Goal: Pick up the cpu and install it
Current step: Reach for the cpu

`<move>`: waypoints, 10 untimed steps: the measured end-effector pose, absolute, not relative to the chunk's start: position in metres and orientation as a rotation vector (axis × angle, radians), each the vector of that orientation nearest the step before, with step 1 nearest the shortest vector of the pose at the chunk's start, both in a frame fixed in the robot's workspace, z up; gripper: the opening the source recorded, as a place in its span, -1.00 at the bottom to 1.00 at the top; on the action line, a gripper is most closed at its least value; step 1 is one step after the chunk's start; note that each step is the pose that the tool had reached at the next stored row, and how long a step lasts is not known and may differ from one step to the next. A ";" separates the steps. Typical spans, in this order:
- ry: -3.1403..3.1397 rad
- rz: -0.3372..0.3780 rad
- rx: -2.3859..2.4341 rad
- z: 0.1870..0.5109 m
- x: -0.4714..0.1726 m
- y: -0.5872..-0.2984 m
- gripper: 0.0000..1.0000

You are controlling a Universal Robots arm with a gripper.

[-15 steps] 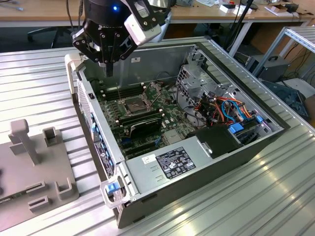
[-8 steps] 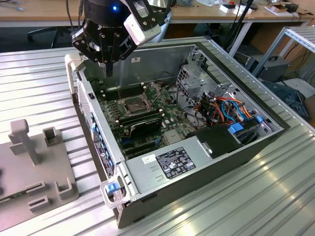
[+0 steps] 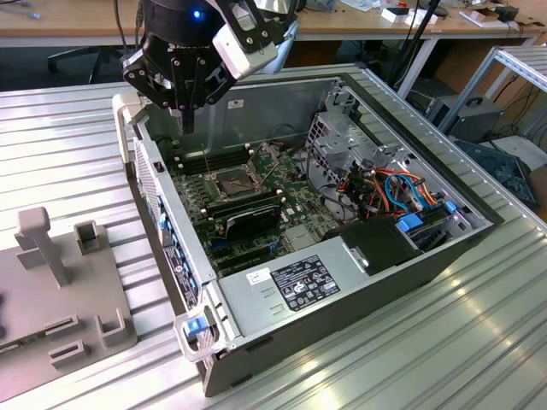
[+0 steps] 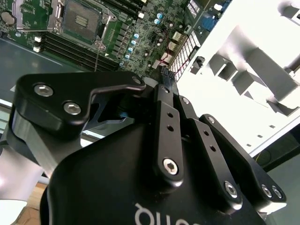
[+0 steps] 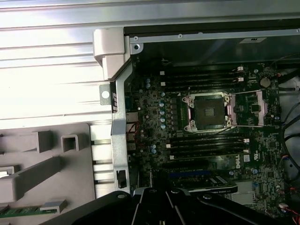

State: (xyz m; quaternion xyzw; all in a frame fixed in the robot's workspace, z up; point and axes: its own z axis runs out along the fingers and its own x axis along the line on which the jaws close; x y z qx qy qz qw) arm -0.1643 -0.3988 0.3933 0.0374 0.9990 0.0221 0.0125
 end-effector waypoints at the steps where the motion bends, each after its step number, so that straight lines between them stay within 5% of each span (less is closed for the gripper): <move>1: 3.114 0.069 0.117 0.393 -0.165 -0.399 -0.79; 10: 3.114 0.069 0.117 0.393 -0.167 -0.399 -0.79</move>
